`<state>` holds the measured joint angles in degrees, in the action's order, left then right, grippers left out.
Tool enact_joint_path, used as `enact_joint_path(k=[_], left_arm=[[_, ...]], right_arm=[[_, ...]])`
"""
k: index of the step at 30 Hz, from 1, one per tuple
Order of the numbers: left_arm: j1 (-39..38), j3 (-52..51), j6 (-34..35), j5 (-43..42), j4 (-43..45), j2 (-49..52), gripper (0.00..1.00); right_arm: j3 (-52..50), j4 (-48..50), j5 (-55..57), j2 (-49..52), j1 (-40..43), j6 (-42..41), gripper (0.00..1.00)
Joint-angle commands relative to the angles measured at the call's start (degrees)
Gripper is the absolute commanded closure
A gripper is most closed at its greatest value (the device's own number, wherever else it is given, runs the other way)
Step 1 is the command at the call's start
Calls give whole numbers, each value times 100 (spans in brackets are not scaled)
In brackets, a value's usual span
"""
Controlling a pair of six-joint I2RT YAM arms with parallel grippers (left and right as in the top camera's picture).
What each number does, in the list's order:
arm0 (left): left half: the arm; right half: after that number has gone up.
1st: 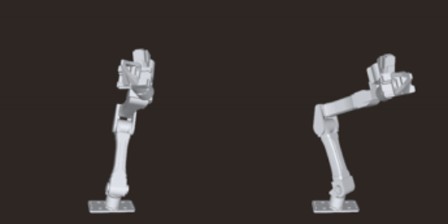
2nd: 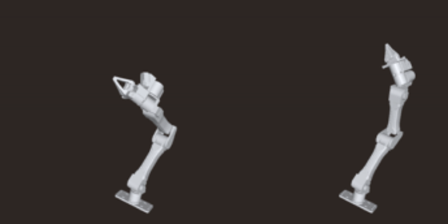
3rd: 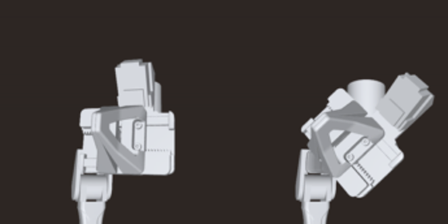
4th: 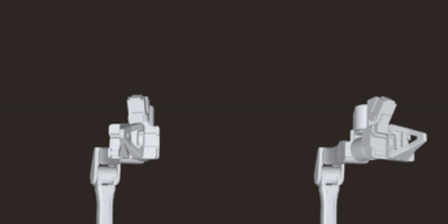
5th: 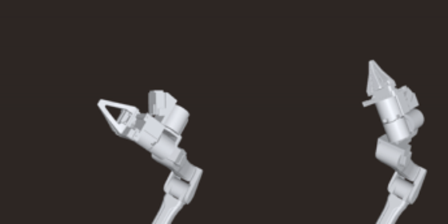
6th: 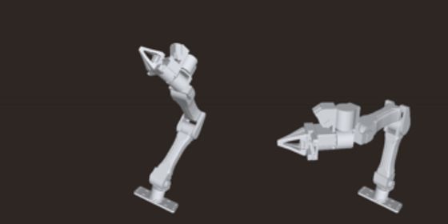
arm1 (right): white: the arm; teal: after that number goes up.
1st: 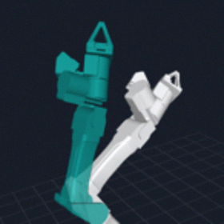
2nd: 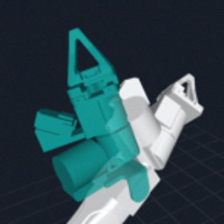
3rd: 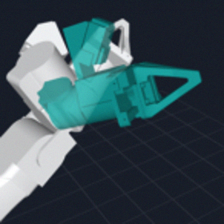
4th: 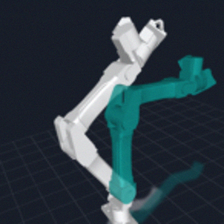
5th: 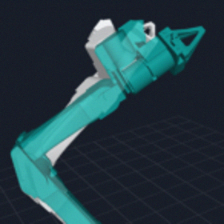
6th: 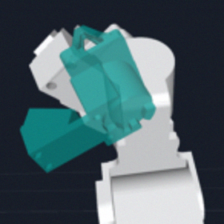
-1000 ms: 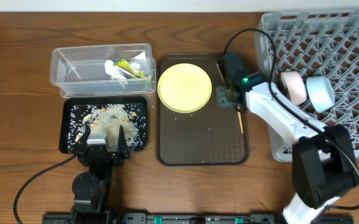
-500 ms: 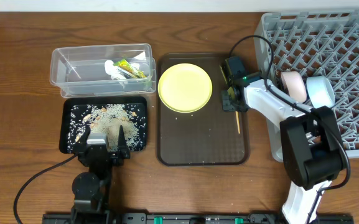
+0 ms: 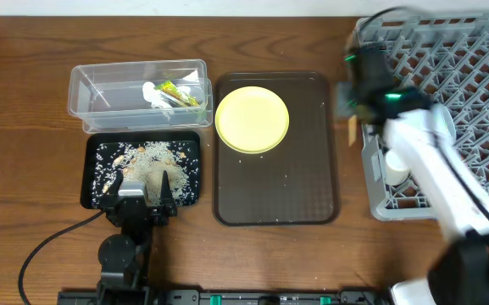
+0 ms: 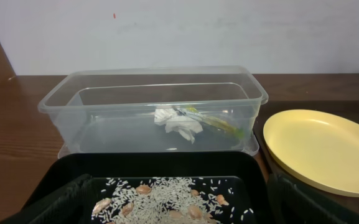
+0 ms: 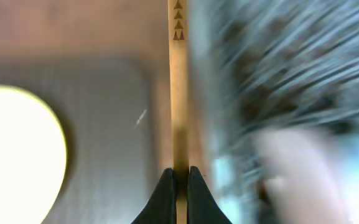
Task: Sort waste into correct bins and load items into the dishwasher rack
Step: 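Place the chopstick into the dish rack with the right gripper, then move the right gripper to the yellow plate edge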
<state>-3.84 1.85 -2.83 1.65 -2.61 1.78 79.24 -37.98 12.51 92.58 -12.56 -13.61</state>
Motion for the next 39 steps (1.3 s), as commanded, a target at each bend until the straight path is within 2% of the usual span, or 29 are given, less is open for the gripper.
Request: enact_joint_path(k=[1,13,25,29,30,31,34,36,39], left_arm=[[33,-162,28,28,-136,0,10],[33,-162,28,28,-138,0,10],[33,-162,28,28,-138,0,10],[33,-162,28,28,-138,0,10],[33,-162,28,28,-138,0,10],[33,-162,28,31,-138,0,10],[33,-162,28,31,-138,0,10],[33,-162,28,31,-138,0,10],[33,-162,28,31,-138,0,10]], right_arm=[[-11,31,352,-7,310,435,99],[-35,415,50,911,664,1095,99],[-35,446,55,977,745,1102,99],[-35,826,55,977,745,1644,99],[-35,909,52,977,743,1779,97],[-33,933,52,975,726,1858,91],[-26,868,13,929,649,1906,52],[-20,754,-284,815,568,1893,45],[-20,459,-1012,446,380,1488,42]])
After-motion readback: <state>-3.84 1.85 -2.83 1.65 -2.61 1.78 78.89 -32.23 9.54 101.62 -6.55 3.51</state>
